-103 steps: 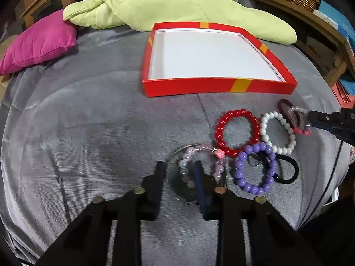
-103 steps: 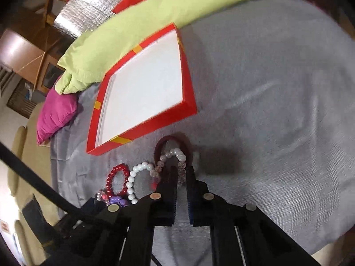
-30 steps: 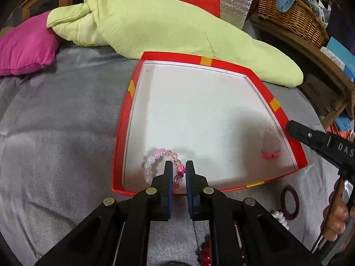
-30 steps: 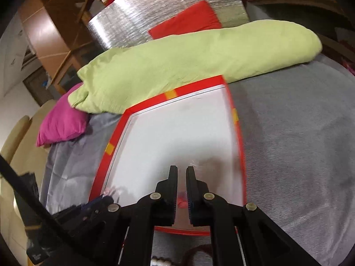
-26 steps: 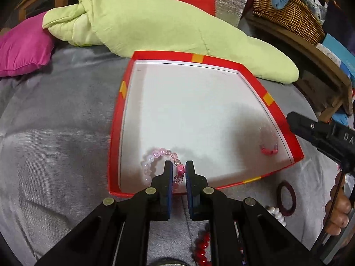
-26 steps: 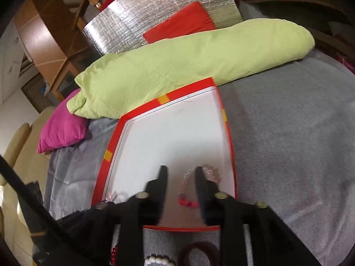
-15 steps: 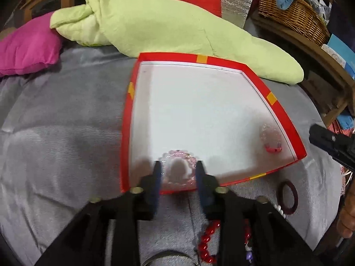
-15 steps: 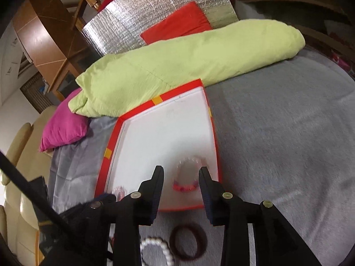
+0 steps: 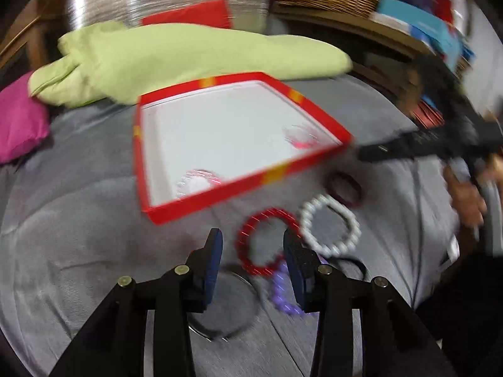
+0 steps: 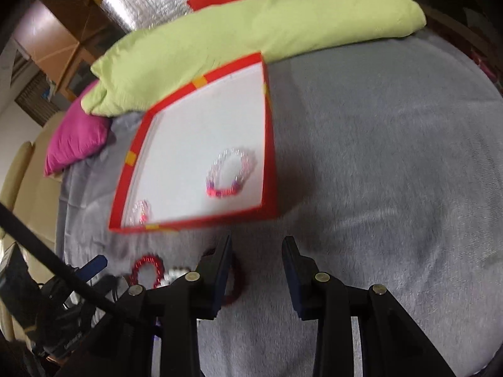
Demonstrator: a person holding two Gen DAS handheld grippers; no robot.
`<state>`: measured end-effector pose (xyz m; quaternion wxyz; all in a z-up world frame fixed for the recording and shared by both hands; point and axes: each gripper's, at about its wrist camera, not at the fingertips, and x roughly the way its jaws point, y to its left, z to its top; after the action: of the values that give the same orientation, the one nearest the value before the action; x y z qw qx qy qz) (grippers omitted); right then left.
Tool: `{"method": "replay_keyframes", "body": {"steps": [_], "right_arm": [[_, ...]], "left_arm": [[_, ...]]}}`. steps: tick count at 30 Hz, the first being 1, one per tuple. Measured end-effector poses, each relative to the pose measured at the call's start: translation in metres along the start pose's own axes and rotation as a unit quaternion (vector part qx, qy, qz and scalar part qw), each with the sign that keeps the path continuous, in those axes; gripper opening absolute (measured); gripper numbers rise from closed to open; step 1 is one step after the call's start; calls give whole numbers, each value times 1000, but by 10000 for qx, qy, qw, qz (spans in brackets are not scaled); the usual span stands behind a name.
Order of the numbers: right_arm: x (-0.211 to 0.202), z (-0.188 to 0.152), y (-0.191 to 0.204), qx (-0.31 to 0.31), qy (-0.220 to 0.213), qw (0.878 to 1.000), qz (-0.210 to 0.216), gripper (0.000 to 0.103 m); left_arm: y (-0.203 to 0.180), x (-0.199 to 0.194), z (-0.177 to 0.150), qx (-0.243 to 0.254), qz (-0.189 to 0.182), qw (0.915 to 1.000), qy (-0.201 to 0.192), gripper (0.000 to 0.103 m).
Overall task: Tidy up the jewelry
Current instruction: 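Grasp the purple bead bracelet with the left tool while the right grasps the dark red hair tie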
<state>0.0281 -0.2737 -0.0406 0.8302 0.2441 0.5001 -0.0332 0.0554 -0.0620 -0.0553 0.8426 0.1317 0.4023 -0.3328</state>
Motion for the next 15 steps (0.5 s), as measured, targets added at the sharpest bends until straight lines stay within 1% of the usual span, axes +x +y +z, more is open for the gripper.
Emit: {"method": "replay_keyframes", "body": {"steps": [2, 4, 8, 13, 14, 15], "right_arm": [[4, -3, 5, -85, 109, 9999, -27, 35], [8, -4, 11, -171, 205, 9996, -56, 35], [21, -9, 20, -271, 408, 9985, -254, 35], [28, -10, 30, -524, 345, 9965, -554, 36], [29, -9, 31, -556, 329, 9961, -594, 33], [29, -9, 33, -606, 301, 9956, -654, 31]], "left_arm": [[-9, -1, -5, 237, -178, 9996, 35, 41], [-16, 1, -7, 421, -256, 9988, 82, 41], [-14, 8, -8, 459, -420, 9978, 228, 41], [-18, 15, -11, 581, -698, 9952, 358, 40], [-20, 17, -11, 616, -720, 9947, 392, 39], [-22, 20, -12, 654, -716, 9942, 471, 35]]}}
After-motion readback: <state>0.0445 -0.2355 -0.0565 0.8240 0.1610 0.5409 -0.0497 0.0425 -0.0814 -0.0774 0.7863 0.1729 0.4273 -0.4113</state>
